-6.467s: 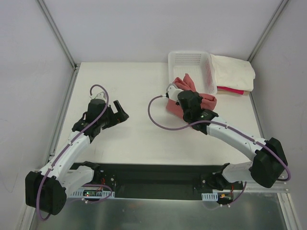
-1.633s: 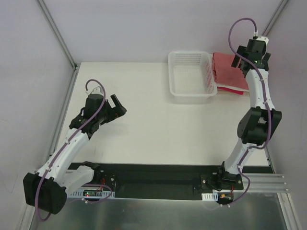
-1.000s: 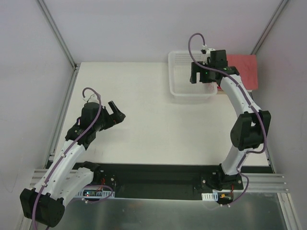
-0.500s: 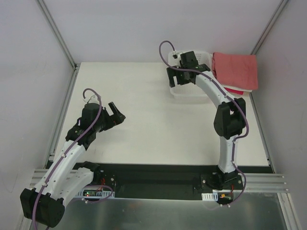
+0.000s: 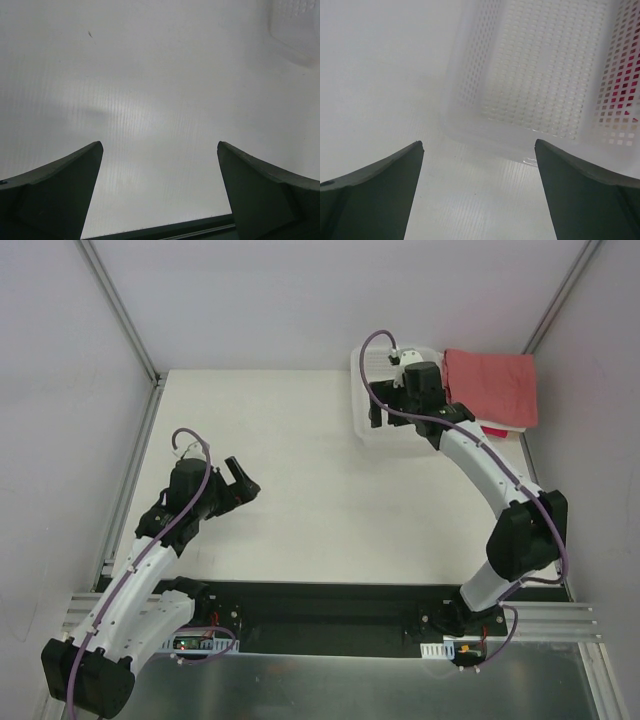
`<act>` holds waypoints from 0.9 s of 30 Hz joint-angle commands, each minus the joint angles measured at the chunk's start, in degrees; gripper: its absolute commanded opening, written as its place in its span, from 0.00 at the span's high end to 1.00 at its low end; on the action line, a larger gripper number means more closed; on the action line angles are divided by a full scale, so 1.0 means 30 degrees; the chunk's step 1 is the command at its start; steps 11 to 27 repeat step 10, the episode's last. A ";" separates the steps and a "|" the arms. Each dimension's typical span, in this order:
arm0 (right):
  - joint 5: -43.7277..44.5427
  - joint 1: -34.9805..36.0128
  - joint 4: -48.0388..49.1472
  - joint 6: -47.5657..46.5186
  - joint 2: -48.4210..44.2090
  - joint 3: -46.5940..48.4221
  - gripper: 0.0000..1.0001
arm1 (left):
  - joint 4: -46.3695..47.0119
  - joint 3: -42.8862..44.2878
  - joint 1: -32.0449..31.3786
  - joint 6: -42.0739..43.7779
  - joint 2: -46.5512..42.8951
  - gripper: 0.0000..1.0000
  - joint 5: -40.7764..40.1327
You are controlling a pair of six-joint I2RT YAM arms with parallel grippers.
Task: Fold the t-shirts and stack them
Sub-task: Put the neatly folded tshirt into the corner of the board with the right arm
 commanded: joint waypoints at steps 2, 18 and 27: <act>0.0879 0.0059 0.2555 0.0739 -0.2213 -0.1442 0.03 | -0.0225 0.0662 0.0100 -0.0245 -0.0335 0.01 -0.0614; 0.0939 0.0059 0.2673 0.1060 -0.2363 -0.1590 0.03 | -0.0431 0.0985 0.0100 -0.0128 -0.0247 0.01 -0.0703; 0.0939 0.0059 0.2673 0.1060 -0.2363 -0.1590 0.03 | -0.0431 0.0985 0.0100 -0.0128 -0.0247 0.01 -0.0703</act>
